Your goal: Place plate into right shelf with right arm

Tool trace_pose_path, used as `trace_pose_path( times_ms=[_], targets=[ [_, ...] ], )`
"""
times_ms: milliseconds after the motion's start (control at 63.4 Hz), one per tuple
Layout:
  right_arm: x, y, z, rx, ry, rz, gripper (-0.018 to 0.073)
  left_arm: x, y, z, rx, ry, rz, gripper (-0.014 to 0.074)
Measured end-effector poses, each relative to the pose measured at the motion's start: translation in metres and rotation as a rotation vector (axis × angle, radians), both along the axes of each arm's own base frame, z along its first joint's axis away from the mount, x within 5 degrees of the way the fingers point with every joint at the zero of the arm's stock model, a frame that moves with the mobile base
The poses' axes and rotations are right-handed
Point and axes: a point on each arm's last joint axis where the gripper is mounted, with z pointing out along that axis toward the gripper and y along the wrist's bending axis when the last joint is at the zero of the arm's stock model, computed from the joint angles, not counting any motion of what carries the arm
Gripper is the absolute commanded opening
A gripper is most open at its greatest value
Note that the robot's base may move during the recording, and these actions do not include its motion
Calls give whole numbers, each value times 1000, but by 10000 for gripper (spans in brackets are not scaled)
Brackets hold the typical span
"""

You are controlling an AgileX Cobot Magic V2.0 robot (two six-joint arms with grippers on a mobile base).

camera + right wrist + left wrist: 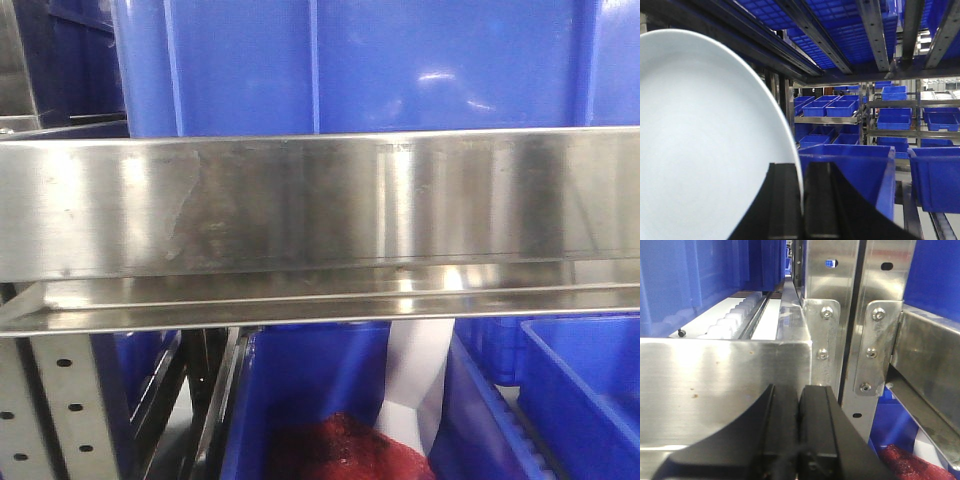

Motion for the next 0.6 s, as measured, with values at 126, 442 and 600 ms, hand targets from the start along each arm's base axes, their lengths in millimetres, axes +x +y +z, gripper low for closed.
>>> trace_pose_path(
  times_ms=[126,442,600],
  targets=[
    [20,8,39,-14,29,5,54,0,0,0,0,0,0,-47],
    [124,51,76,-109,250,20,54,0,0,0,0,0,0,-47],
    [177,72,61,-150,355,17,57,0,0,0,0,0,0,-47]
  ],
)
